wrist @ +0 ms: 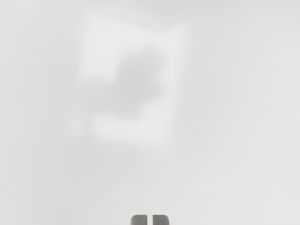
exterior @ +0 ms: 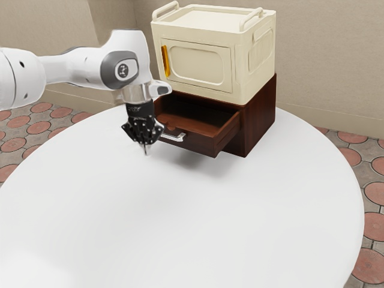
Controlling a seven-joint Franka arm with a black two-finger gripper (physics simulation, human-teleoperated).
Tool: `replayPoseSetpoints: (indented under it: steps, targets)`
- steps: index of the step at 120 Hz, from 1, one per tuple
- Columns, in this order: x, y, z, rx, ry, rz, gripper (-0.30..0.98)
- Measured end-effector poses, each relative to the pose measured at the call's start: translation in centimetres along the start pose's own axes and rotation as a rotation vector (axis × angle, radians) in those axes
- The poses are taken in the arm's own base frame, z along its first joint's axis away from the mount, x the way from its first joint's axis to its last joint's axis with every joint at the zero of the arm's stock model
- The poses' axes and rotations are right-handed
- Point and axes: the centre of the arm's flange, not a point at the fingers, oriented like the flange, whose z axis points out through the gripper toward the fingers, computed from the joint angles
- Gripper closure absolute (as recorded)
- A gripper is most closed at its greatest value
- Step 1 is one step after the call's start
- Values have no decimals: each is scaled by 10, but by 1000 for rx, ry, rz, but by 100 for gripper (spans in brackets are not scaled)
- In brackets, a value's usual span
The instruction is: Push the drawer handle with one arm to close the drawer
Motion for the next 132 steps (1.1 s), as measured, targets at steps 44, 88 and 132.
replayPoseSetpoints:
  steps: [44, 88, 132]
  targets:
    - [46, -6, 6, 31, 58, 29, 79]
    - [75, -5, 14, 19, 87, 73, 79]
    - [86, 1, 16, 34, 107, 153, 79]
